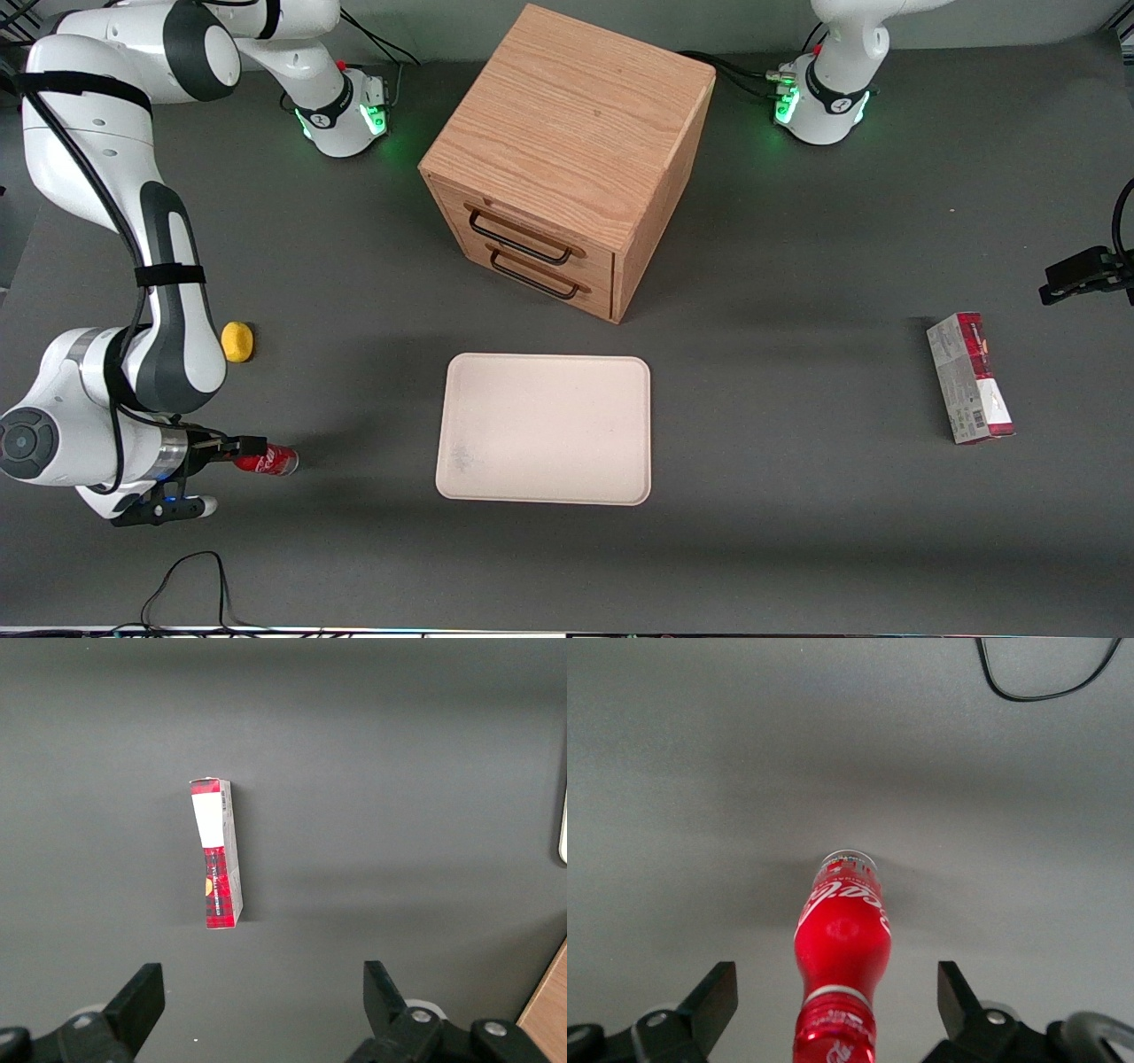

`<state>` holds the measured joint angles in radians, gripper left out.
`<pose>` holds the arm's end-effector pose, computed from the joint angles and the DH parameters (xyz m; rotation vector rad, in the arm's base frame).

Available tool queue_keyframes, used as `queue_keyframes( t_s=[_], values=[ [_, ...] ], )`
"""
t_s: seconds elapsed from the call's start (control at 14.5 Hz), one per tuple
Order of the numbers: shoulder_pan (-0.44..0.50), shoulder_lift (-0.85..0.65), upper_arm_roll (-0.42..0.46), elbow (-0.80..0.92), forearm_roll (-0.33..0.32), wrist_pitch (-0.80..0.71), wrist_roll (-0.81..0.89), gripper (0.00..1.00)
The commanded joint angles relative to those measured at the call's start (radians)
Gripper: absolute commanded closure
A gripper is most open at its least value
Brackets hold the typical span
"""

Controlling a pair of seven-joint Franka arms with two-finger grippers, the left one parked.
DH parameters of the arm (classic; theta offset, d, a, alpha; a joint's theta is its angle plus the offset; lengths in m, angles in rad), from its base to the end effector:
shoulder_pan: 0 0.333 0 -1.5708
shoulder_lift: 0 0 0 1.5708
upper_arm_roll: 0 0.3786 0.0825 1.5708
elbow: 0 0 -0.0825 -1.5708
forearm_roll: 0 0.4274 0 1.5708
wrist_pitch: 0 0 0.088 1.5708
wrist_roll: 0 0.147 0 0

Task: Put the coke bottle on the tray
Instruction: 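Close the right gripper around the bottle's body and lift it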

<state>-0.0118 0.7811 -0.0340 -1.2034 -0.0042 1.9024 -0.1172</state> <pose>0.8247 -0.0311 0.2940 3.1148 0.1275 -0.1306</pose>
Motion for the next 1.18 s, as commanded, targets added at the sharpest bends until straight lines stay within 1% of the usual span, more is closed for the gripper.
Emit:
queue_keyframes(
  t_s=[0.0, 0.14, 0.21, 0.28, 0.35, 0.55, 0.97, 1.11],
  values=[
    [0.003, -0.026, -0.001, -0.022, 0.007, 0.003, -0.013, 0.20],
    [0.003, -0.034, -0.001, -0.022, 0.007, -0.003, -0.021, 0.58],
    [0.003, -0.036, -0.001, -0.022, 0.006, -0.005, -0.022, 0.74],
    [0.003, -0.036, -0.001, -0.022, 0.006, -0.005, -0.022, 0.93],
    [0.003, -0.036, -0.001, -0.022, 0.006, -0.014, -0.024, 1.00],
    [0.003, -0.048, -0.001, -0.015, 0.003, -0.020, -0.024, 1.00],
    [0.016, -0.189, 0.002, 0.050, -0.003, -0.244, -0.024, 1.00],
    [0.010, -0.261, -0.001, 0.050, -0.005, -0.308, -0.097, 1.00]
  ],
)
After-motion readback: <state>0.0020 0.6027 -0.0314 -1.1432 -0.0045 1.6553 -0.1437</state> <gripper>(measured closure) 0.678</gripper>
